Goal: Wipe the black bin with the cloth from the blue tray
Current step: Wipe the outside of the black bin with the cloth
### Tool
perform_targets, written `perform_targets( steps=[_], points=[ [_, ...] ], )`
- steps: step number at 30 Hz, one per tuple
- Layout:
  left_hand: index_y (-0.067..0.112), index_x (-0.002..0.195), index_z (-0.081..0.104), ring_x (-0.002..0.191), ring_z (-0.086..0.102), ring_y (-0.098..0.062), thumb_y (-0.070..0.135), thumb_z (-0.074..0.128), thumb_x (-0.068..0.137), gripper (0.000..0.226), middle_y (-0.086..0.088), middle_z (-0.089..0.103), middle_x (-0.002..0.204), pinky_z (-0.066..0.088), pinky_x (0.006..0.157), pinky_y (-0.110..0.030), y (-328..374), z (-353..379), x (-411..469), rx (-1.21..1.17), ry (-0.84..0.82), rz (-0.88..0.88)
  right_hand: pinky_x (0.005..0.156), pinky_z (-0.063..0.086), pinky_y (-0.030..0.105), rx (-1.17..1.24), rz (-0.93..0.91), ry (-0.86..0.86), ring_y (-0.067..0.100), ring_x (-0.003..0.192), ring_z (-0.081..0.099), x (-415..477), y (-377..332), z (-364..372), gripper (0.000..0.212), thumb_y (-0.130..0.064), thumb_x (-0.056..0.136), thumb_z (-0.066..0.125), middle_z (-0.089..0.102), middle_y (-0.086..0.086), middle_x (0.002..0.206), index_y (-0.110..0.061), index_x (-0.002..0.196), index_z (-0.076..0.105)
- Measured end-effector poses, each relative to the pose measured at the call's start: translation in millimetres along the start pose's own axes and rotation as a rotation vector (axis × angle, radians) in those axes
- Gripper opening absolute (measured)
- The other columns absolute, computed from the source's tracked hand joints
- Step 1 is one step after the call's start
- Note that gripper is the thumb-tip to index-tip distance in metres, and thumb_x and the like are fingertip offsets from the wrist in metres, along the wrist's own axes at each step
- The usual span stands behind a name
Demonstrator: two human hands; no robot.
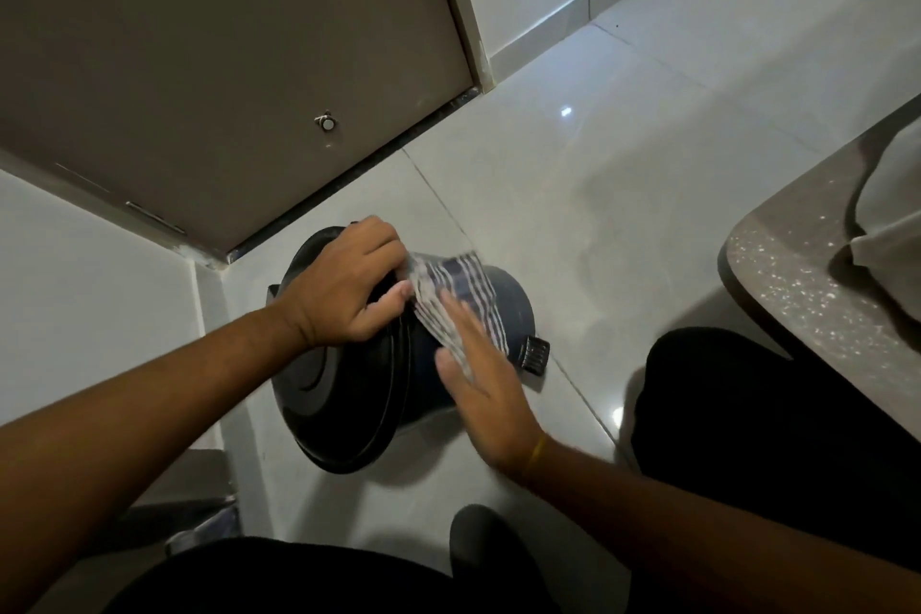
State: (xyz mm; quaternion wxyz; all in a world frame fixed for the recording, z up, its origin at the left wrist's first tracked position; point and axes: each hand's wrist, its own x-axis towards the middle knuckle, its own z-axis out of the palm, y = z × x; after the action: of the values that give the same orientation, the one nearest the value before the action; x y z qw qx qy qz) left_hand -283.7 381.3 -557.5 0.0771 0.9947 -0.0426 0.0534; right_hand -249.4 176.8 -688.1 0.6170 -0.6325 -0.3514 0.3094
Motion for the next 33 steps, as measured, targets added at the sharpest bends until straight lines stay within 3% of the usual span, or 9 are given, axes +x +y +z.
perform_targets(
  steps=[6, 11, 13, 16, 18, 21, 26, 30, 33],
  points=[
    [0.003, 0.088, 0.064, 0.084, 0.056, -0.032, 0.034, 0.049, 0.095, 0.035, -0.014, 0.061, 0.091, 0.050, 0.075, -0.052, 4.0, 3.6, 13.0, 0.034, 0.015, -0.037, 0.116, 0.037, 0.028, 0.056, 0.402, 0.241, 0.023, 0.147, 0.050, 43.7, 19.0, -36.9, 0.052, -0.025, 0.106, 0.045, 0.057, -0.007, 0.151, -0.029, 0.158, 0.046],
    [0.008, 0.108, 0.070, 0.091, 0.059, -0.035, 0.045, 0.055, 0.099, 0.042, -0.015, 0.065, 0.103, 0.046, 0.087, -0.051, 33.2, 23.7, 14.8, 0.195, -0.256, 0.607, 0.126, 0.029, 0.042, -0.068, 0.361, 0.263, 0.029, 0.148, 0.046, 73.5, 14.6, -39.6, 0.045, -0.014, 0.106, 0.045, 0.058, 0.010, 0.154, -0.015, 0.149, 0.057],
    [0.008, 0.115, 0.070, 0.095, 0.061, -0.037, 0.050, 0.055, 0.100, 0.047, -0.016, 0.066, 0.109, 0.046, 0.090, -0.053, 36.2, 29.3, 12.1, 0.222, -0.284, 0.675, 0.126, 0.030, 0.041, -0.066, 0.327, 0.253, 0.031, 0.146, 0.048, 79.2, 6.4, -42.1, 0.043, -0.012, 0.105, 0.045, 0.059, 0.014, 0.151, -0.012, 0.146, 0.060],
    [0.008, 0.117, 0.069, 0.101, 0.063, -0.038, 0.049, 0.056, 0.098, 0.047, -0.018, 0.066, 0.116, 0.046, 0.097, -0.055, 17.0, 22.9, 11.9, 0.199, -0.209, 0.583, 0.126, 0.024, 0.021, -0.086, 0.101, 0.227, 0.010, 0.145, 0.047, 73.3, -7.9, -32.2, 0.047, -0.015, 0.103, 0.048, 0.058, -0.001, 0.153, -0.018, 0.149, 0.056],
    [0.009, 0.121, 0.067, 0.104, 0.065, -0.037, 0.050, 0.054, 0.099, 0.048, -0.019, 0.067, 0.118, 0.046, 0.100, -0.055, -0.8, 18.0, 8.6, 0.210, -0.179, 0.505, 0.125, 0.018, 0.010, 0.035, 0.009, 0.109, -0.013, 0.149, 0.035, 53.1, -10.0, -22.5, 0.049, -0.027, 0.105, 0.049, 0.045, -0.022, 0.159, -0.039, 0.152, 0.044],
    [0.009, 0.123, 0.065, 0.103, 0.064, -0.038, 0.051, 0.053, 0.099, 0.050, -0.019, 0.065, 0.117, 0.046, 0.097, -0.053, -18.7, 14.0, -1.9, 0.215, -0.141, 0.367, 0.127, 0.029, 0.020, 0.110, 0.097, -0.011, -0.002, 0.155, 0.036, 13.8, 15.5, -18.4, 0.051, -0.047, 0.106, 0.049, 0.043, -0.022, 0.165, -0.052, 0.156, 0.040],
    [0.005, 0.115, 0.071, 0.100, 0.064, -0.038, 0.051, 0.055, 0.093, 0.053, -0.020, 0.065, 0.112, 0.047, 0.095, -0.051, -24.7, 7.9, -6.1, 0.252, -0.096, 0.199, 0.105, 0.047, 0.044, 0.165, 0.571, 0.142, 0.028, 0.112, 0.060, 44.2, 57.8, -18.7, 0.055, -0.038, 0.102, 0.046, 0.064, 0.013, 0.142, -0.039, 0.157, 0.044],
    [0.005, 0.116, 0.071, 0.102, 0.063, -0.036, 0.050, 0.052, 0.095, 0.053, -0.018, 0.066, 0.111, 0.049, 0.094, -0.050, -22.8, 11.6, 1.8, 0.239, -0.073, 0.125, 0.117, 0.037, 0.026, 0.183, 0.443, 0.197, 0.023, 0.147, 0.051, 94.1, 38.1, -13.8, 0.059, -0.040, 0.099, 0.048, 0.058, 0.001, 0.154, -0.020, 0.154, 0.052],
    [0.006, 0.118, 0.069, 0.104, 0.063, -0.036, 0.048, 0.050, 0.096, 0.051, -0.017, 0.066, 0.112, 0.049, 0.094, -0.050, -33.8, 8.0, 4.6, 0.194, -0.063, 0.037, 0.130, 0.029, 0.036, 0.220, 0.296, 0.120, 0.012, 0.155, 0.040, 83.9, 29.7, 1.0, 0.058, -0.040, 0.105, 0.049, 0.045, -0.008, 0.166, -0.028, 0.161, 0.041]
  ],
)
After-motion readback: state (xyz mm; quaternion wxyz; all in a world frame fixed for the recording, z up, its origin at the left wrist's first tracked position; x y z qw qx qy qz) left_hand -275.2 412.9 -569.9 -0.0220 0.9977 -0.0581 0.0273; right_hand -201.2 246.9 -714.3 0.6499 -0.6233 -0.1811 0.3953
